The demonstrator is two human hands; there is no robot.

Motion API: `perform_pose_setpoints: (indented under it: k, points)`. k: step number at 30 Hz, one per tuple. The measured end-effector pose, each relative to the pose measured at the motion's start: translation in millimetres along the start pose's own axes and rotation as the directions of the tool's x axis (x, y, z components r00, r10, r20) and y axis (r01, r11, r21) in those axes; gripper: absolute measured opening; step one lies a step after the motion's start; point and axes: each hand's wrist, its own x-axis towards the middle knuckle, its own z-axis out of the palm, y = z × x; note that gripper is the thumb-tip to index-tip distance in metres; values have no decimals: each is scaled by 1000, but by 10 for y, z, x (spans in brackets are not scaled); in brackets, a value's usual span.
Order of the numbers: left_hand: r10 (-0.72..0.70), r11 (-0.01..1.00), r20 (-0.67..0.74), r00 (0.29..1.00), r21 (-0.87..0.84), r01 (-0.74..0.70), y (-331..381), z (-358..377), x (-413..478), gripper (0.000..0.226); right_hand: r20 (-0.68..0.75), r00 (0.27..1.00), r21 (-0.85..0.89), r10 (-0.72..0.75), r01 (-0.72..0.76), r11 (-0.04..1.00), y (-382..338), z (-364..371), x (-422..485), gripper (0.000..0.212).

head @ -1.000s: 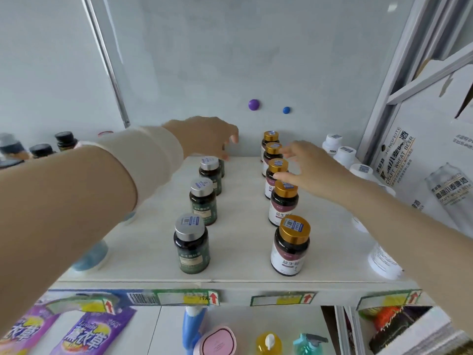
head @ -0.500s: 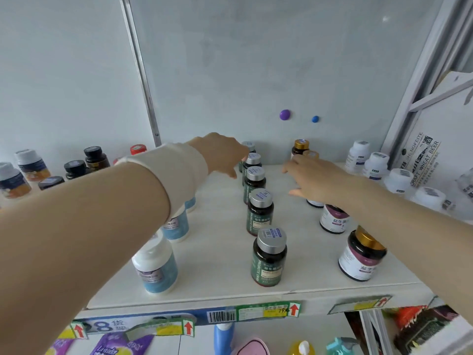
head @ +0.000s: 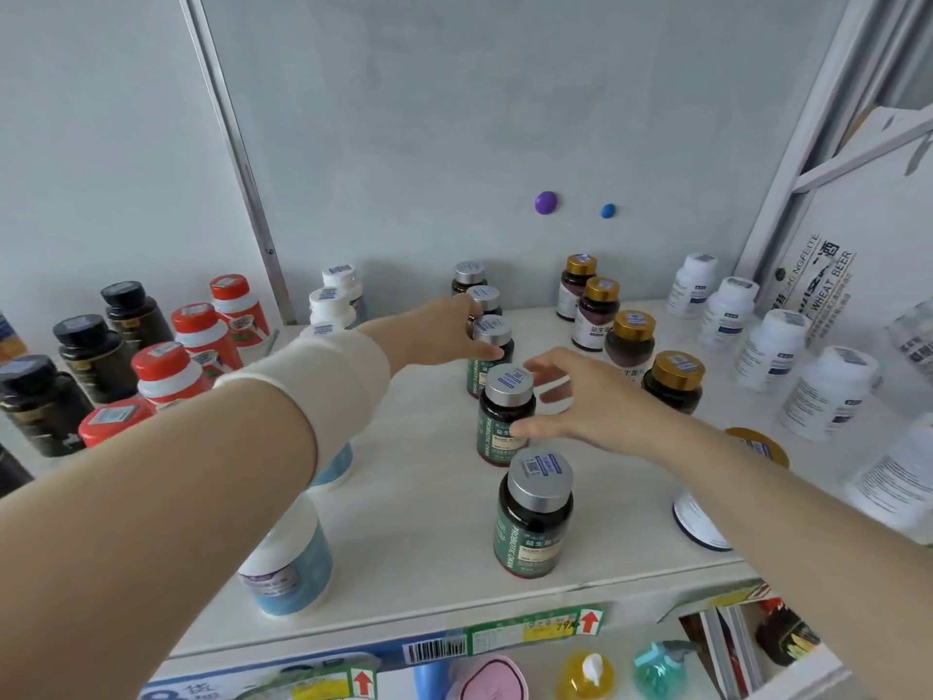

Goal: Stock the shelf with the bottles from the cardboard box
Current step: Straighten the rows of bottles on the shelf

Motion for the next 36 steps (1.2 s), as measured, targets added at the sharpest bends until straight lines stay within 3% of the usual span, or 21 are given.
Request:
perform_pose_setpoints:
  k: [3,6,12,19,27,33,36]
  points:
    - [-33,997,34,999,-62,35,2,20,59,41,-29,1000,52,11,-9,999,44,126,9,75]
    - [-65,992,20,998,-103,67,55,33,103,51,-46,999,111,14,-9,994,102,226,20,70]
    - [-62,988,-13,998,-140,60,100,103,195,48,-72,997,249,12,7,968,162,309,32,60]
    - [-67,980,-9,998,-188,64,119,110,189,40,-69,998,260,4,14,965,236,280,45,59]
    - [-73,983,-21,997,-172,68,128,137,164,44,-59,998,263,7,8,965,252,301,31,60]
    - [-80,994,-26,996,-72,78,179,109,53,59,-46,998,244,32,-19,970,164,236,-34,81]
    - [-69,995,-53,996,-78,65,172,-35,-62,53,-82,996,220,21,-2,975,54,109,-115,83]
